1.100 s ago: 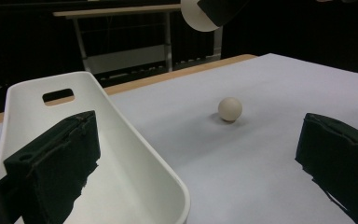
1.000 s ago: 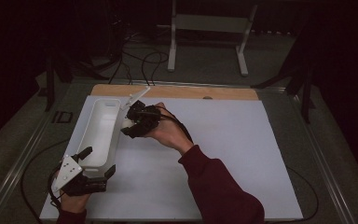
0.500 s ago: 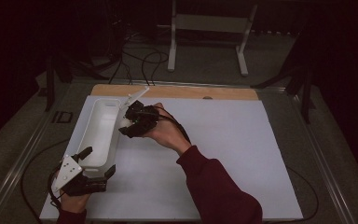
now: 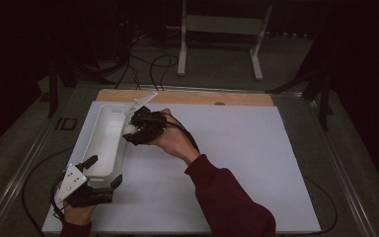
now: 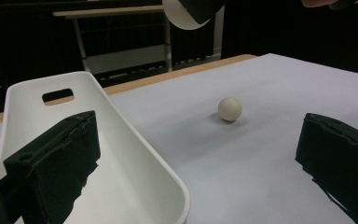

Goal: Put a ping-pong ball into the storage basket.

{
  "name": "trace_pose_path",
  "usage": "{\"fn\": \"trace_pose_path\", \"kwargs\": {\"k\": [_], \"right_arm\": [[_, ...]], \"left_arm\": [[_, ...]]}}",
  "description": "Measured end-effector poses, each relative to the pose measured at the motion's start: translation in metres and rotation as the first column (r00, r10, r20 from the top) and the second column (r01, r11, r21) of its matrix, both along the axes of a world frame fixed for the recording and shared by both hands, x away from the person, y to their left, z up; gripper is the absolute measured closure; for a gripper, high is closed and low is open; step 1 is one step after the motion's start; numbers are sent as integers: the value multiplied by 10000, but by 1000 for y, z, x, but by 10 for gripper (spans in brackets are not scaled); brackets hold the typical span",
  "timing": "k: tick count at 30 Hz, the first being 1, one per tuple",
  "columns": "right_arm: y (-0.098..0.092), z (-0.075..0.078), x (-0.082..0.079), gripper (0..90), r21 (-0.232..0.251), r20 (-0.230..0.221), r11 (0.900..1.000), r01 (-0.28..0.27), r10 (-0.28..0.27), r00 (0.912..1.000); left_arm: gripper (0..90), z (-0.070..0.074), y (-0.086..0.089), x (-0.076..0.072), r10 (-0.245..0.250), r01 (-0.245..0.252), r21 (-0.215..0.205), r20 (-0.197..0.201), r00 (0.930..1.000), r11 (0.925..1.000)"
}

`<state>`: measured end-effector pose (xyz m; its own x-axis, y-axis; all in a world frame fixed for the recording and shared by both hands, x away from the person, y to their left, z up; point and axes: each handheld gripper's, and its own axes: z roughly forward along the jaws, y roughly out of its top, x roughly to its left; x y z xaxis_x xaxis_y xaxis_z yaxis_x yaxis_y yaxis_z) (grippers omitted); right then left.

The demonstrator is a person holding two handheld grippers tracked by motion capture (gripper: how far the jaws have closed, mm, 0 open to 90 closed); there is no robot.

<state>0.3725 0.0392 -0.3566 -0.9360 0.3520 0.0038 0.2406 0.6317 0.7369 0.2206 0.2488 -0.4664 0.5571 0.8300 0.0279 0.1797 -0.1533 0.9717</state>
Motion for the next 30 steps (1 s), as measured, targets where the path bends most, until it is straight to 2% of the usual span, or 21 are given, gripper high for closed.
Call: {"fn": "trace_pose_path", "kwargs": {"k": [30], "right_arm": [[10,-1,-2,505,529,37,9986,4,-6,10000]], "left_arm": [[0,0,0,0,-4,4,8,-3,10000,10000]]}}
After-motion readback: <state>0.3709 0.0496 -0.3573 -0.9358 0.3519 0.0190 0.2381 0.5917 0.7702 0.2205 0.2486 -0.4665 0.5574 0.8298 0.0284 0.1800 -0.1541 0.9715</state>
